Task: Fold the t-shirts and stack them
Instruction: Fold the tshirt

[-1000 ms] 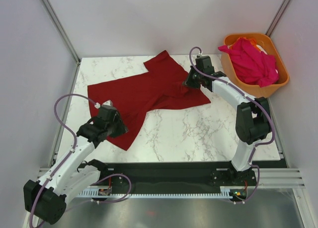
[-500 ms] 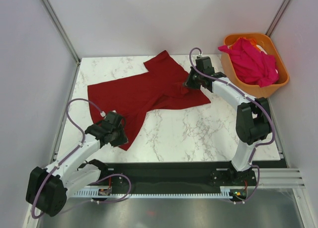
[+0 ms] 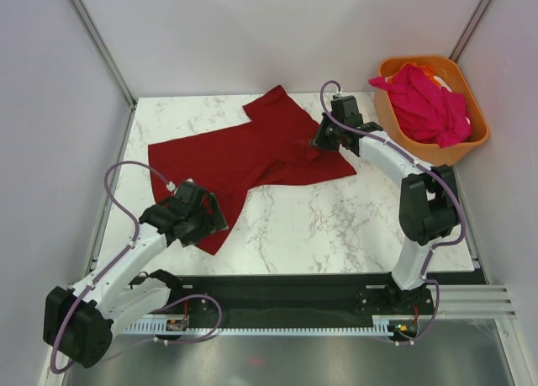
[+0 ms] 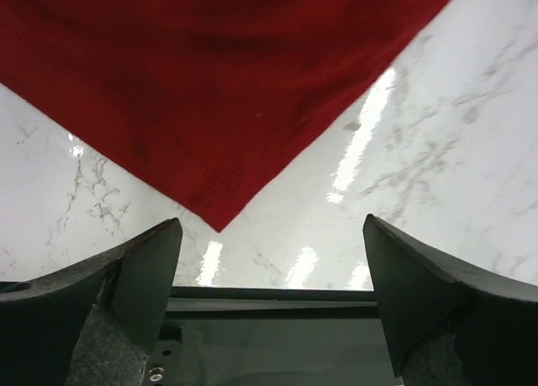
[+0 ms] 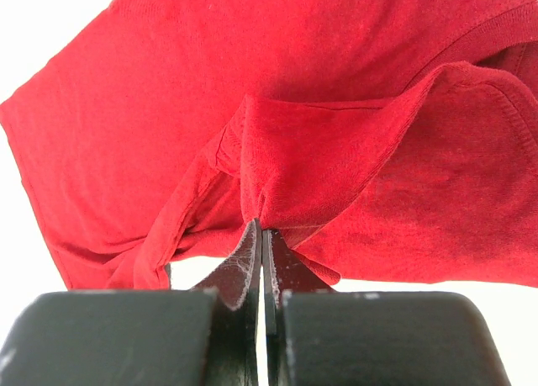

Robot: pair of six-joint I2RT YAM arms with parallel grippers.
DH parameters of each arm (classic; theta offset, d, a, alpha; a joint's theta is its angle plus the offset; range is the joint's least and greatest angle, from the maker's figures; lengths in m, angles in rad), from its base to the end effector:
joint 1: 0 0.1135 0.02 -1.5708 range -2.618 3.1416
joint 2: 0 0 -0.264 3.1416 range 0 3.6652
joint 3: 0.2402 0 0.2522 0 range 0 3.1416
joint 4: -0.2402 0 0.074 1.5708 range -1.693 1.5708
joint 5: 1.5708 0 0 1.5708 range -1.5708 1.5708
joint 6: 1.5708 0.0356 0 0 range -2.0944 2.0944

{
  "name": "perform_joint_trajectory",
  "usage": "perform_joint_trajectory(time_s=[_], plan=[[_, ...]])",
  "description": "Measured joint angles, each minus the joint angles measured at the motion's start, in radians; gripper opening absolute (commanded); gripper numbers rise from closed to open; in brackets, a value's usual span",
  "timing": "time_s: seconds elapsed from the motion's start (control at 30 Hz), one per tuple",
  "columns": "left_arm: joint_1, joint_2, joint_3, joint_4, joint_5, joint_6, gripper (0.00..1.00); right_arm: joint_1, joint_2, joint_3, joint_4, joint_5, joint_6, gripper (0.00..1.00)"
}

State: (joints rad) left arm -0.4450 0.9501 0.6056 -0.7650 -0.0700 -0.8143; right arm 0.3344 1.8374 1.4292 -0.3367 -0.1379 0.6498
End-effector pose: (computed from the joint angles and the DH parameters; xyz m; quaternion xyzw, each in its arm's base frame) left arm 0.1509 -0.0692 0.2039 -0.1865 0.9549 -0.1070 0.2047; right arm 0.3937 0.1420 0.2519 0.1162 0.9068 0.2448 0.3230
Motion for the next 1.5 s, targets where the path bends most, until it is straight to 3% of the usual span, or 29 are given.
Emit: perform_joint_trajectory(time_s=[0.27, 0.4, 0.43, 0.47, 0.5, 0.57, 0.6, 0.63, 1.0, 1.13, 1.5], plan=[[0.000, -0.101, 0.147, -0.006, -0.008, -0.019, 0.98, 0.000, 0.000, 0.000, 0.000, -0.001, 0.000, 0.00], [0.000, -0.051, 0.169, -0.004, -0.008, -0.021, 0.98, 0.000, 0.000, 0.000, 0.000, -0.001, 0.000, 0.00], [0.000, -0.024, 0.169, -0.004, -0.008, -0.022, 0.03, 0.000, 0.000, 0.000, 0.000, -0.001, 0.000, 0.00], [0.000, 0.014, 0.169, -0.006, -0.005, -0.030, 0.02, 0.000, 0.000, -0.001, 0.000, 0.000, -0.001, 0.00], [0.000, 0.054, 0.165, -0.007, -0.003, -0.031, 0.05, 0.000, 0.000, -0.002, 0.001, 0.000, -0.001, 0.00], [0.000, 0.116, 0.142, -0.011, 0.006, -0.029, 0.34, 0.000, 0.000, -0.008, 0.001, 0.000, -0.003, 0.00], [0.000, 0.132, 0.130, -0.017, 0.013, -0.031, 0.54, 0.000, -0.002, -0.012, 0.001, 0.000, -0.004, 0.00], [-0.001, 0.138, 0.120, -0.026, 0.018, -0.029, 0.99, 0.000, -0.003, -0.016, 0.000, 0.000, -0.006, 0.00], [0.000, 0.085, 0.112, -0.081, 0.002, -0.055, 0.98, 0.000, -0.004, -0.021, 0.000, 0.000, -0.011, 0.00], [-0.002, 0.160, 0.093, -0.105, 0.001, -0.091, 0.88, 0.000, -0.004, -0.021, 0.000, 0.000, -0.012, 0.00], [-0.003, 0.217, 0.064, -0.125, -0.012, -0.142, 0.71, 0.000, -0.004, -0.021, 0.000, 0.000, -0.018, 0.00]])
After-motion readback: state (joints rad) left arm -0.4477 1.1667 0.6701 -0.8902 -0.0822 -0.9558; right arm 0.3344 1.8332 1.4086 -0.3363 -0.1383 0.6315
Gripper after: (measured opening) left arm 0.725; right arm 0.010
